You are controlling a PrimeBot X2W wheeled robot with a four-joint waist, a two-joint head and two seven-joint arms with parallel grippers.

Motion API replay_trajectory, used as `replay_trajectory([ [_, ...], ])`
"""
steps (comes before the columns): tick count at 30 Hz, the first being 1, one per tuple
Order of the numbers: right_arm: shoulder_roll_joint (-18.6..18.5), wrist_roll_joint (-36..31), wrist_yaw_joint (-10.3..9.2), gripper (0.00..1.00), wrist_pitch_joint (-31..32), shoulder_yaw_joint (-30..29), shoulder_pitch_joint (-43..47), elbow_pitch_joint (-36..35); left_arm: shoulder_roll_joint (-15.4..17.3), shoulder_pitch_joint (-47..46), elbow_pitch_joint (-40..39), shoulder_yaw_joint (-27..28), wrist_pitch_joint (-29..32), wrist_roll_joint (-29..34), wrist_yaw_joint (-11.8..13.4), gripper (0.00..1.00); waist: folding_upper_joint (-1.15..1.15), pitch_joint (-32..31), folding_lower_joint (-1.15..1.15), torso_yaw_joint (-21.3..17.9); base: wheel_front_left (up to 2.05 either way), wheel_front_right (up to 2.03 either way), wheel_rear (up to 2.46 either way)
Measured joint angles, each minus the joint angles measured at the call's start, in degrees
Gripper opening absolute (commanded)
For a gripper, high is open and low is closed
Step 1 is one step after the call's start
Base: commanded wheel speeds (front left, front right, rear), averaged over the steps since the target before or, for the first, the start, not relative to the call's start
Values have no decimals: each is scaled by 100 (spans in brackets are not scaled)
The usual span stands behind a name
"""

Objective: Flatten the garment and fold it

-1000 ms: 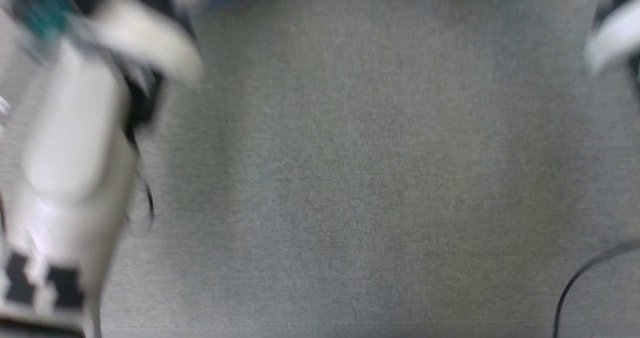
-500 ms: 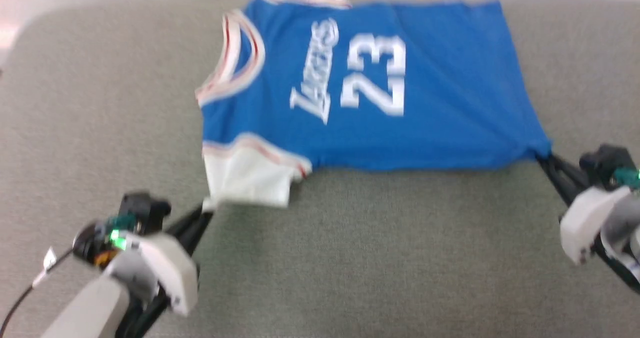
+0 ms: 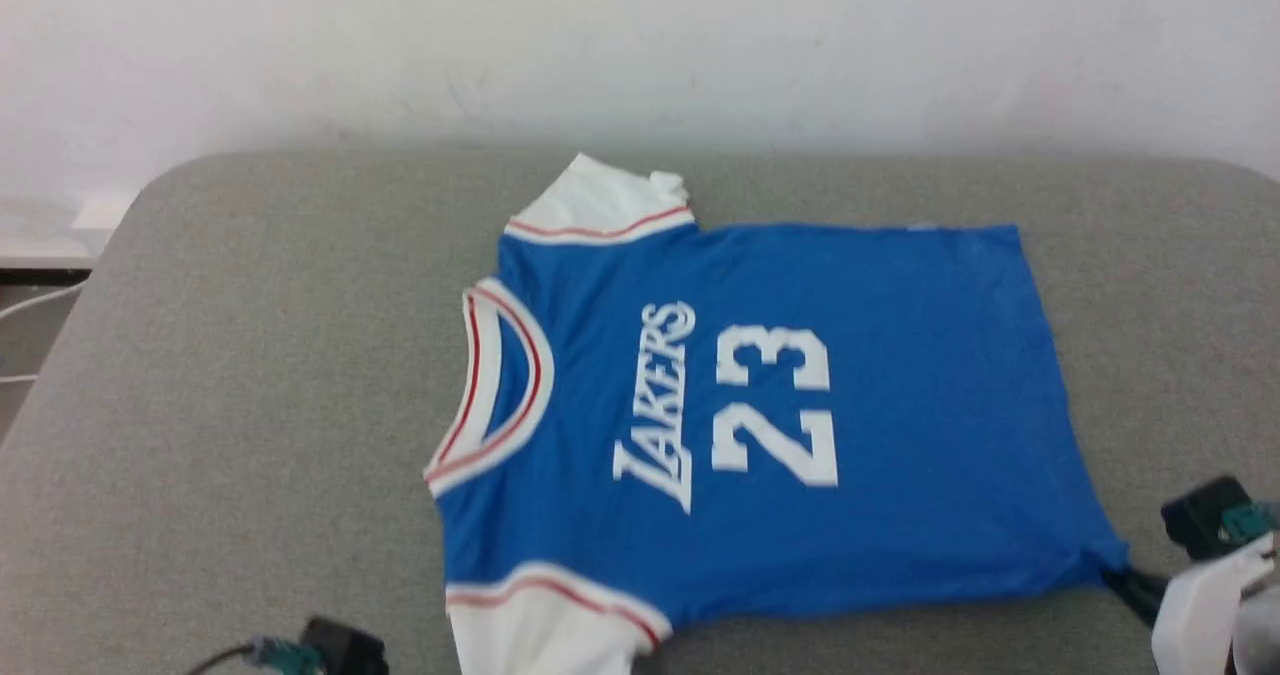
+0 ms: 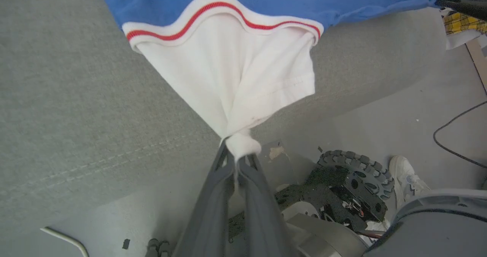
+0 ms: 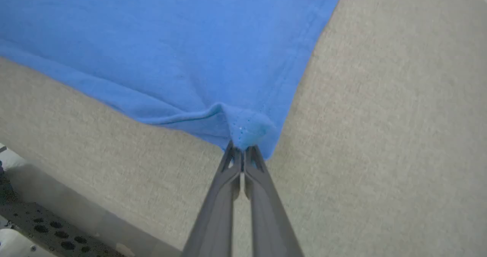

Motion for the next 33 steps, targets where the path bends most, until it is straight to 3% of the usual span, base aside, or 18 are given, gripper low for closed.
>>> replay_trajectory([
  [3,-79,112,0,0,243,-110,417,-208,112,367,-300,-137,291,-167,121,0,0,-137,0,-9,0,0,0],
  [7,-81,114,0,0,202,-448,632,-505,81,433,-553,-47,93,-163,270,0,0,-128,1,-47,0,0,0],
  [17,178,56,-1,0,-172,-1217,440,-1004,-599,-478,-626,623,-1217,23,298,0,0,371,2,-139,0,0,0],
  [23,316,-52,-1,0,-162,-1386,-47,-1022,-826,-1433,-189,746,-1771,747,323,0,0,819,3,-175,0,0,0],
  [26,422,-164,0,0,-80,-1391,-328,-895,-1053,-1829,89,771,-1937,804,371,0,0,1048,3,-193,0,0,0],
  [33,630,-335,0,0,37,-1443,-775,-392,-1273,-2675,1005,687,-1881,1025,486,0,0,1512,4,-204,0,0,0],
])
